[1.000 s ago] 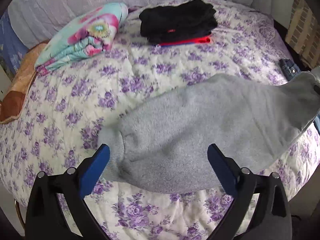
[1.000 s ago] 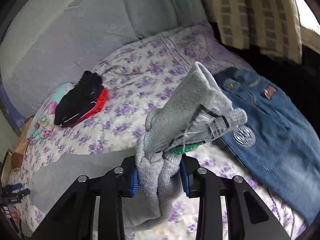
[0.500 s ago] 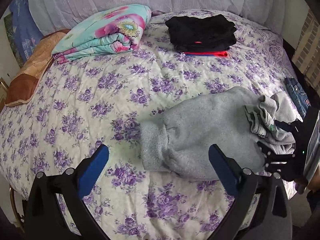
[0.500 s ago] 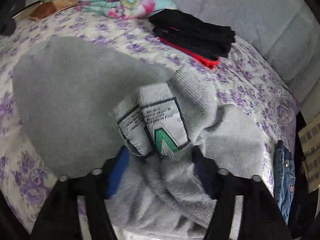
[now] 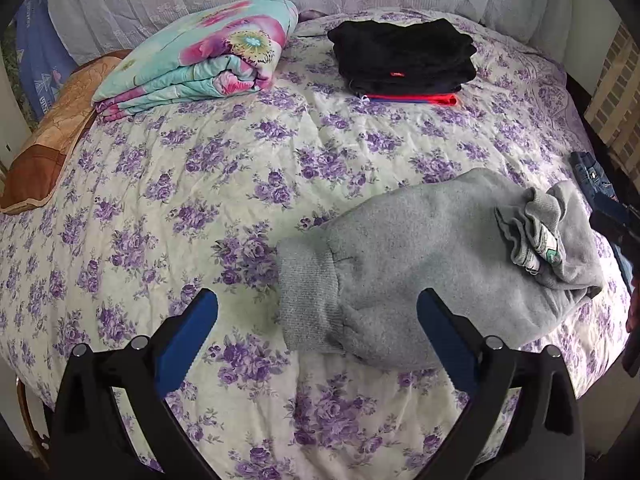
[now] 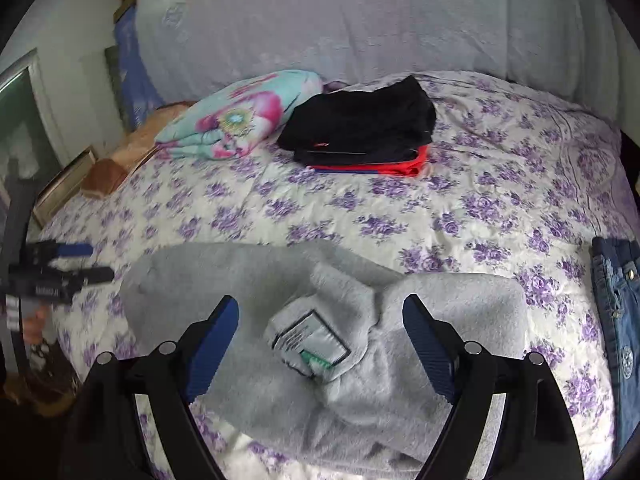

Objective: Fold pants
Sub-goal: 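Lower the cuff end onto the waistband end with the right tool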

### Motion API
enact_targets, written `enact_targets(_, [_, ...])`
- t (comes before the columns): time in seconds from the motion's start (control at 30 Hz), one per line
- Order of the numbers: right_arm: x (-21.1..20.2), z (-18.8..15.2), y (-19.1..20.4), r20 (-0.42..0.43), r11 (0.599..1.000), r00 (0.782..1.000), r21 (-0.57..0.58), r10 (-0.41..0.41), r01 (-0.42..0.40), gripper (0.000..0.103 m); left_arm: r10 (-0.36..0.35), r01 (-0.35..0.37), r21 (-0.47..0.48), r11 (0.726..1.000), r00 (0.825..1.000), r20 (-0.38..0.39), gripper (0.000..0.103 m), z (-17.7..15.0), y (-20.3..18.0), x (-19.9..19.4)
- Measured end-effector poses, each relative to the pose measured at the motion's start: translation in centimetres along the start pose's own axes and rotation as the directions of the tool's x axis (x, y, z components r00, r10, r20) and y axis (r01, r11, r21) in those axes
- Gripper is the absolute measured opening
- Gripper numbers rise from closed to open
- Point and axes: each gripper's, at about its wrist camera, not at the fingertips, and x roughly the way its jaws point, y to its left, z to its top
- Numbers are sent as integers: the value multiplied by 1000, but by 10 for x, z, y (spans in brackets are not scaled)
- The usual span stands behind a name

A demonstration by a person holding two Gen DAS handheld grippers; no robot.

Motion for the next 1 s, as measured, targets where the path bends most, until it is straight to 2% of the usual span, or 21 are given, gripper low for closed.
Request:
enact_targets(0.03, [1, -1, 3, 1, 999, 999, -32, -34, 34, 85, 5, -5, 2, 1000, 1000, 2, 98, -1, 0, -1])
enact_targets(0.1, [9, -18, 19, -16, 978, 997, -197, -75, 70, 85, 18, -18, -9, 1000, 1000, 3, 98, -4, 5, -3])
enact_targets(0.2, [36, -48, 45, -60, 905, 983, -402, -173, 135, 83, 31, -32, -50, 998, 999, -20, 98, -8, 16, -1])
enact_targets(0.27, [56, -60, 60, -22, 837, 966, -503, -258, 213, 83, 36, -39, -74, 996, 999, -41, 98, -10, 21, 2])
enact_targets(0.33, [80, -70, 72, 41, 725, 932, -616, -361, 308, 79, 35, -39, -84, 996, 998, -49, 98, -10, 22, 2])
enact_targets(0.37, [88, -74, 75, 48, 690, 926, -653, -375, 313, 68, 34, -38, -82, 996, 998, -47, 98, -10, 22, 1])
enact_targets(0.4, [90, -75, 74, 53, 679, 927, -666, -370, 309, 60, 36, -39, -76, 996, 999, -41, 98, -11, 20, 0])
enact_targets(0.47, [87, -66, 65, 20, 701, 928, -649, -372, 295, 25, 40, -42, -63, 997, 999, -32, 98, -11, 17, -3])
enact_targets(0.57, [59, -36, 41, -83, 852, 965, -491, -251, 179, 20, 36, -38, -66, 997, 999, -31, 98, -12, 17, -3])
enact_targets(0.6, [46, -29, 39, -70, 869, 972, -466, -224, 166, 20, 35, -37, -70, 997, 999, -30, 98, -11, 18, -3])
enact_targets(0.7, [30, -24, 49, -81, 866, 981, -487, -176, 115, 20, 27, -29, -81, 996, 999, -33, 98, -11, 18, 0])
enact_targets(0.73, [35, -29, 55, -82, 863, 982, -493, -170, 108, 24, 21, -24, -82, 996, 999, -37, 98, -11, 17, 2])
enact_targets(0.8, [61, -48, 62, -136, 855, 971, -509, -195, 101, 42, 17, -20, -77, 997, 999, -47, 98, -11, 14, 5])
enact_targets(0.83, [76, -60, 65, -188, 846, 960, -527, -209, 81, 60, 20, -24, -68, 997, 999, -46, 98, -10, 13, 5])
enact_targets(0.9, [77, -76, 75, -119, 796, 959, -589, -257, 140, 65, 30, -32, -57, 998, 999, -30, 98, -11, 13, 0])
enact_targets(0.97, [66, -72, 79, -120, 784, 955, -602, -272, 148, 73, 49, -50, -66, 997, 999, -17, 98, -12, 21, -6])
enact_targets(1.0, [56, -67, 83, -85, 781, 960, -602, -268, 166, 76, 58, -59, -80, 995, 998, -15, 98, -13, 28, -8])
